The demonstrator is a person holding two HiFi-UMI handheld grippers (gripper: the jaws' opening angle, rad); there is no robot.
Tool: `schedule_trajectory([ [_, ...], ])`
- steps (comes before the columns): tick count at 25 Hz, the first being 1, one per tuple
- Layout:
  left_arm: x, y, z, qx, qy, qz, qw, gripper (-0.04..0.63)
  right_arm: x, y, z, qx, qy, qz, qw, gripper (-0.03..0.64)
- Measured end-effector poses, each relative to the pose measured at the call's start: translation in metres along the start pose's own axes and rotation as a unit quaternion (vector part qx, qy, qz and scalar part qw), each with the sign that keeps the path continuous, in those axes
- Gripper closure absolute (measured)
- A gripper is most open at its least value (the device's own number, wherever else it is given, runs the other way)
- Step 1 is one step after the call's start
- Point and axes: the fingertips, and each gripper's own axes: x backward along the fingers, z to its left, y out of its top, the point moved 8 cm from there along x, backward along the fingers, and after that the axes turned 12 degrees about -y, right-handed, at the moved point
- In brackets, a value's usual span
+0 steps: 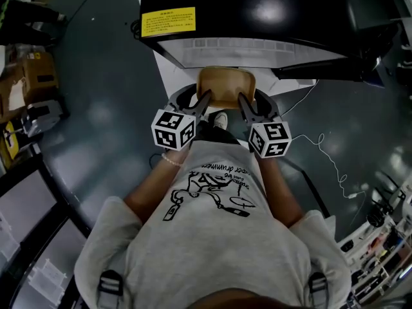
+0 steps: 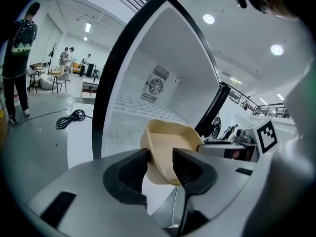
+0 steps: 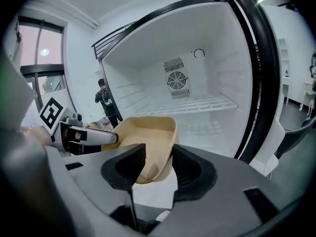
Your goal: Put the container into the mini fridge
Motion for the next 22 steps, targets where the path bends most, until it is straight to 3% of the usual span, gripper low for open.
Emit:
schedule_trajectory([
  [22, 0.025, 0.048, -0.033, -0.011, -0.017, -0.033, 0.9992, 0.425, 0.036, 0.054, 0.004, 0.008, 0.006, -0.032, 0.999, 0.439],
])
